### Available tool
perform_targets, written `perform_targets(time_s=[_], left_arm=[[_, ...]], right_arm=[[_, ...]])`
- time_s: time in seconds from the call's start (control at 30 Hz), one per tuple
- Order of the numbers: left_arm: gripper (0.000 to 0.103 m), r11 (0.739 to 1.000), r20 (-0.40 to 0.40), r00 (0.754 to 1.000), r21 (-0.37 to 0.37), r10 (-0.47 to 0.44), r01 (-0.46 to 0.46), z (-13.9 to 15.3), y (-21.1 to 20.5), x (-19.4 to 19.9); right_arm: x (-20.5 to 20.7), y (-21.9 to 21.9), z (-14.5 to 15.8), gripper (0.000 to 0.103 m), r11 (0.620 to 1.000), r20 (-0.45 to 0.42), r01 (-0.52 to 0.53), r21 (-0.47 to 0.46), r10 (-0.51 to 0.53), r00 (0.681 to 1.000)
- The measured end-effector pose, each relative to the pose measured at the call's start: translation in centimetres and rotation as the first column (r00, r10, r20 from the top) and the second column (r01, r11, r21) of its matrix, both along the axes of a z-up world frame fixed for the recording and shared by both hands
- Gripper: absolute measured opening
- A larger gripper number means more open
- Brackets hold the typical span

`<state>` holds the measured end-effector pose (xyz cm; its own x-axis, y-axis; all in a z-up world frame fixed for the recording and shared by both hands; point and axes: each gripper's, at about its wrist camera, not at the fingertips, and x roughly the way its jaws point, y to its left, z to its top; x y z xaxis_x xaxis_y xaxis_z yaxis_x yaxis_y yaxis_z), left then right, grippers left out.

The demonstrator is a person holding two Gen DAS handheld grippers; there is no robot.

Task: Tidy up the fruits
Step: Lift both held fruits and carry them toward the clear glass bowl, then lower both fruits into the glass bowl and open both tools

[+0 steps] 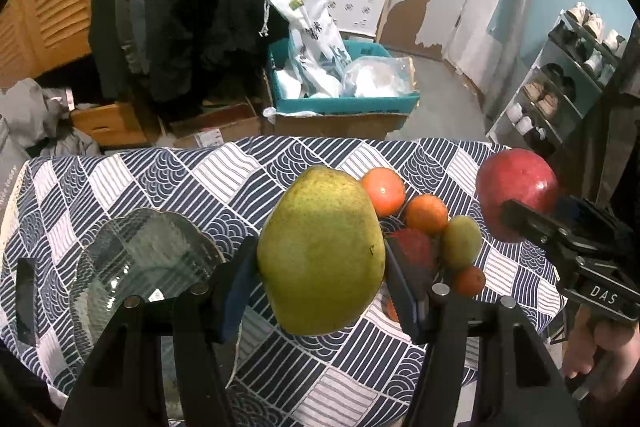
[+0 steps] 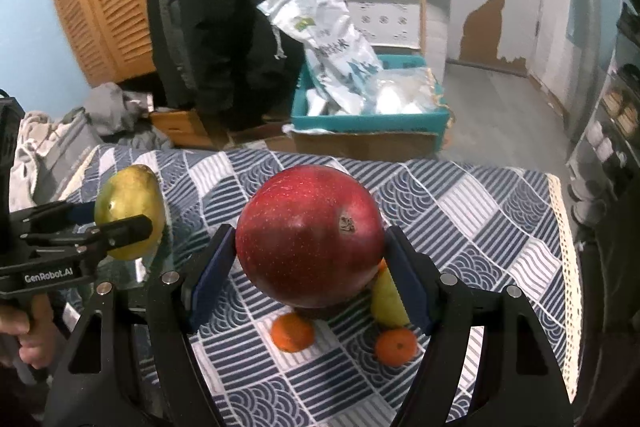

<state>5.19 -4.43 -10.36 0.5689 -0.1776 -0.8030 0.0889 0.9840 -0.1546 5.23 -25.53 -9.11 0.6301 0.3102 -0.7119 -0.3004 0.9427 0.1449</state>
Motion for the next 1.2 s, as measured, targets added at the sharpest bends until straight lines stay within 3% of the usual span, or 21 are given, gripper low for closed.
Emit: perform_targets(time_s=[0.67, 1.2], left_arm=[[0.063, 0.992, 0.025, 0.992, -0.015, 0.123, -0.123, 0.9, 7.7, -2.2], [0.063, 0.965, -0.040, 0.965, -0.023, 0.258, -0.259, -2.3, 15.3, -3.4]], right_arm=[[0.9, 9.0, 1.9, 0.075, 0.988, 0.017, -0.150, 0.037, 0.149, 0.989], [2.5, 18.0, 0.0, 0.075, 0.958, -0.039, -0.282, 0.053, 0.284, 0.958]])
